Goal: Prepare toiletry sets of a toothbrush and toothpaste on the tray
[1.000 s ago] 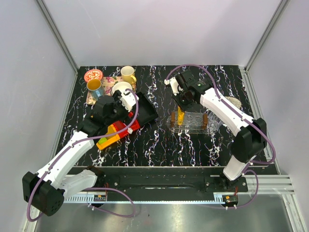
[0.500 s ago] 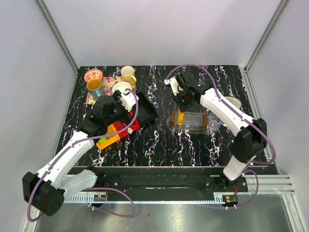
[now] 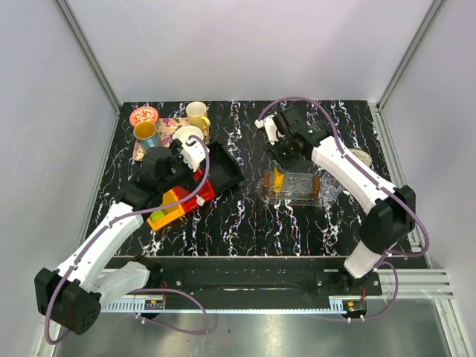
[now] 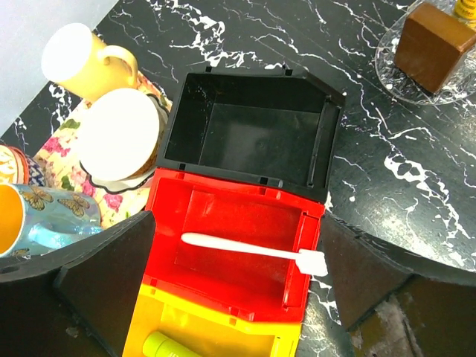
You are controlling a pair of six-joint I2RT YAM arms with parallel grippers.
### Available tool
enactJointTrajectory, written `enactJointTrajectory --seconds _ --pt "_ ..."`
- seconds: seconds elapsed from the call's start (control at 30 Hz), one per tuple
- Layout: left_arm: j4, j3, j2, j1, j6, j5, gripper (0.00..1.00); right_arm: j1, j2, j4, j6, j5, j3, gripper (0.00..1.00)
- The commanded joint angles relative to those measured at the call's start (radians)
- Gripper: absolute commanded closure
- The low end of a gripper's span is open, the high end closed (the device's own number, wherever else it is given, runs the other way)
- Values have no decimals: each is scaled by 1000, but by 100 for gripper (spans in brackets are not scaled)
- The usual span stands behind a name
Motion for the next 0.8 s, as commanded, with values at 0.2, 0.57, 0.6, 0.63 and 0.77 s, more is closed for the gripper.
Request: enactJointTrajectory --seconds 0.2,0.57,0.6,0.63,0.77 --pt "-260 36 -127 212 157 133 1 -48 -166 28 -30 74 111 39" --pt "-539 108 -144 321 324 112 1 -155 -334 14 -56 103 22 37" --pt "-546 130 -139 324 309 88 1 -163 -356 14 -55 97 13 36" --pt "-559 142 -109 326 292 72 1 -172 -367 13 -53 89 5 37" --pt "-578 180 -34 338 178 -7 1 -185 -396 8 -44 66 -3 37"
